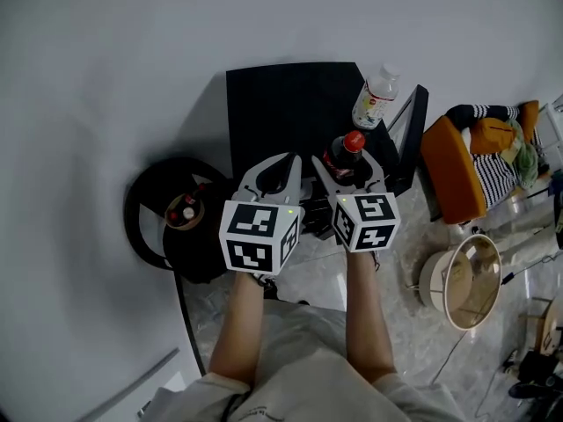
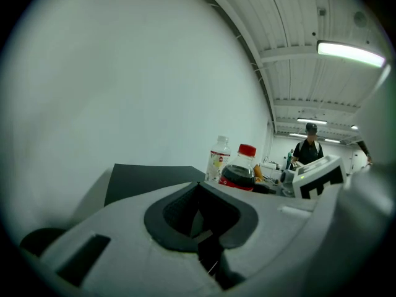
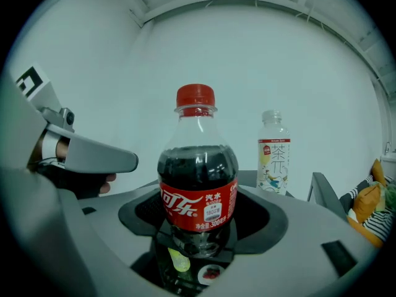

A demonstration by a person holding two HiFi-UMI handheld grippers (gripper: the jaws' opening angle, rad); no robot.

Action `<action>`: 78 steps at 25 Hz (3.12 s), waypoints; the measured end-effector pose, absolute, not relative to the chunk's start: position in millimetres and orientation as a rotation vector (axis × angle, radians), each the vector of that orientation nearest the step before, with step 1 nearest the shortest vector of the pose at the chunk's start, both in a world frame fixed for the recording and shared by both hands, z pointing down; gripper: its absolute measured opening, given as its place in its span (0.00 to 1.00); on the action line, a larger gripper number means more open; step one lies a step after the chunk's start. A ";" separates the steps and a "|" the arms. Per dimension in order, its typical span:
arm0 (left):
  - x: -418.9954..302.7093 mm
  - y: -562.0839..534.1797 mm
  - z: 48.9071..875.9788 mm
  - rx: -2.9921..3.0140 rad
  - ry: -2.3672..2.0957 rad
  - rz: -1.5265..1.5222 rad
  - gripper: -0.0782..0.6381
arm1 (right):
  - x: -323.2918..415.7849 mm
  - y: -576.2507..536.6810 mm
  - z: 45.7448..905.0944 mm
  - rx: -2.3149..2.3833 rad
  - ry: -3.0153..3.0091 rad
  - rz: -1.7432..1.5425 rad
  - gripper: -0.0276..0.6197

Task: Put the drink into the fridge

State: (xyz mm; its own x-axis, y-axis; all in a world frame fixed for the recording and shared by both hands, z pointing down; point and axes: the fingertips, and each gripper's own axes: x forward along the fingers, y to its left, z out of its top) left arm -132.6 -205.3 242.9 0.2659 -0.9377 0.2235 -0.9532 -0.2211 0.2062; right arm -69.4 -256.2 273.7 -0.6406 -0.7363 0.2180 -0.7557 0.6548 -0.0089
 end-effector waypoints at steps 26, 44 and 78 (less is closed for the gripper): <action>-124.5 -66.1 486.4 1.952 -1.814 0.229 0.12 | -43.1 -192.6 541.8 1.158 -2.653 0.222 0.50; -103.4 -111.0 534.2 2.060 -1.780 0.245 0.12 | -114.8 -297.5 641.9 1.088 -2.587 0.198 0.50; -102.7 -67.2 476.7 2.129 -1.755 0.259 0.12 | -88.2 -260.6 593.0 1.083 -2.510 0.282 0.49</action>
State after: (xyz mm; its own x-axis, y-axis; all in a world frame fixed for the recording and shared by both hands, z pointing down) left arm -102.7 -67.2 476.7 0.2079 -0.9063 0.3680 -0.9740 -0.1571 0.1633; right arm -88.2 -260.6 593.0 -0.6249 -0.6532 0.4275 -0.7317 0.6810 -0.0291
